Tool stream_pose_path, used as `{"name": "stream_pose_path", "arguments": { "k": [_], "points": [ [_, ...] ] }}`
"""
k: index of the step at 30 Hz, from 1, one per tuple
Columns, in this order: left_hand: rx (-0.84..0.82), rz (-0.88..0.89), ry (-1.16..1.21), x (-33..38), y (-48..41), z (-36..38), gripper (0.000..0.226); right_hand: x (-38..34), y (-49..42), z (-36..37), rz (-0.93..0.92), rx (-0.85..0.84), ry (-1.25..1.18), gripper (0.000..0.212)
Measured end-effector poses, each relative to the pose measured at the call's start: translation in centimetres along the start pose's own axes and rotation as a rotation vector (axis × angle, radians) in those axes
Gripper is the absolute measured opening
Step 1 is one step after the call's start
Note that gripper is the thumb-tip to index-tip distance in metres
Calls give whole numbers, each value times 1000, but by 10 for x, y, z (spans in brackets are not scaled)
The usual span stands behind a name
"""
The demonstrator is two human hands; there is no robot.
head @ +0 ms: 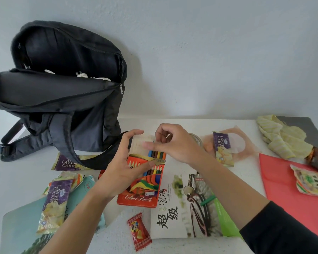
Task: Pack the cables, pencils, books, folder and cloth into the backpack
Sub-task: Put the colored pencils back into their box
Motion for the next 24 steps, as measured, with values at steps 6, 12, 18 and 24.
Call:
{"name": "stream_pose_path", "arguments": {
  "k": [6, 12, 18, 24],
  "points": [
    [-40, 9, 8, 0, 0, 9, 68, 10, 12, -8, 94, -1, -62, 37],
    [14, -10, 98, -11, -1, 11, 66, 55, 41, -46, 268, 182, -269, 24],
    [0, -69, 109, -23, -1, 22, 66, 105, 72, -79, 355, 294, 261, 28],
    [-36, -111, 114, -33, -6, 43, 65, 133, 79, -68, 495, 249, 524, 32]
  ]
}}
Point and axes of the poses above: each hand's wrist, its own y-axis away from the middle knuckle, its own z-axis out of the palm, x = y × z, the point moved 7 cm from there along -y, towards the middle knuckle, and after that the axes turned 3 degrees about y, right-handed, at the moved point
